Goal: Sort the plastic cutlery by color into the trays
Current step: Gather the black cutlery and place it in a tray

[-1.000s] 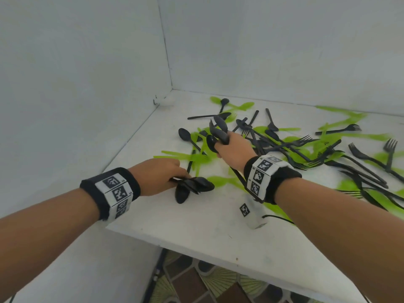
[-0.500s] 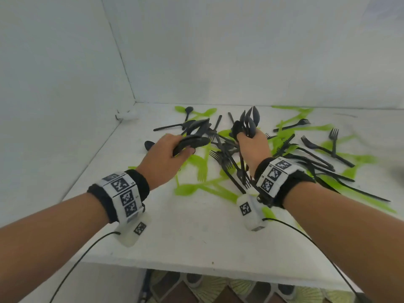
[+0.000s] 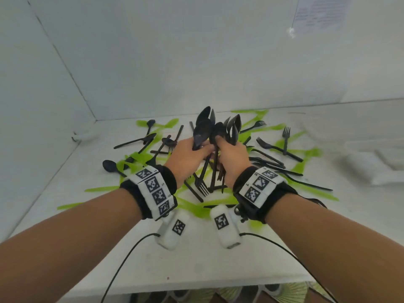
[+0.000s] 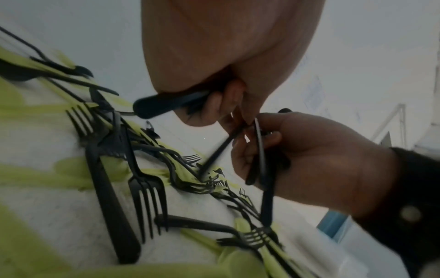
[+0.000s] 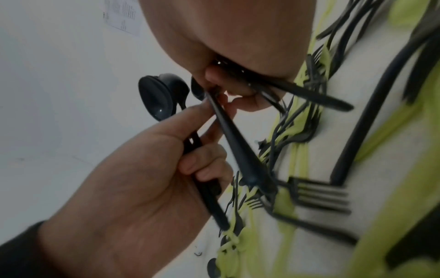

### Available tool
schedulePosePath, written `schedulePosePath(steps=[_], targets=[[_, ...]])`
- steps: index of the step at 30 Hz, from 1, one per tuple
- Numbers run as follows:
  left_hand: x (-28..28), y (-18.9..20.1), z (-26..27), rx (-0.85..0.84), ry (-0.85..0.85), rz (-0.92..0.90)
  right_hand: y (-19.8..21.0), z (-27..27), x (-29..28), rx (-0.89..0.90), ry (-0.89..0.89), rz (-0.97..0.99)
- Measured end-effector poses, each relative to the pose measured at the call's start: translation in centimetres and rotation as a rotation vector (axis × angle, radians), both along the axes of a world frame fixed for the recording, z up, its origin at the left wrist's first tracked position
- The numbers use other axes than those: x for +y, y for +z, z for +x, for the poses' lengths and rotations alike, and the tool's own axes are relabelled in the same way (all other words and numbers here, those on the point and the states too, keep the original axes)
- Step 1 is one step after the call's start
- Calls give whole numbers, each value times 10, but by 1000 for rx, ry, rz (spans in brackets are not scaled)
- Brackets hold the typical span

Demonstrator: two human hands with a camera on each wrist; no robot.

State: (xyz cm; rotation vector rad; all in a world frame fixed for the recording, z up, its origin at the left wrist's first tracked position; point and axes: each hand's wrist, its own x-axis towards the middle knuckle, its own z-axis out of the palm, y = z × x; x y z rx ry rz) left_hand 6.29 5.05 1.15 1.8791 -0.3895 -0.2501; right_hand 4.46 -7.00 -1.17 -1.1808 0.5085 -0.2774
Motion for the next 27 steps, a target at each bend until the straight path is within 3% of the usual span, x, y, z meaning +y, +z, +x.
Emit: schedulePosePath(steps=[2, 6, 13, 17, 24, 27], targets=[[-12, -1, -5, 6, -16, 54, 1, -3, -22, 11, -46, 12], [-33, -1, -10, 189, 24, 66, 2, -7, -74, 112, -206, 14], [-65, -8, -18, -5, -18, 239, 8, -21, -75, -7, -3, 32], [-70, -7, -21, -91, -72, 343, 3, -20, -83, 16, -14, 62], [-73, -6, -29, -18, -204, 287, -11, -19, -98, 78, 105, 15], [-75, -7, -27, 27, -156, 230, -12, -10, -109, 52, 18, 51]])
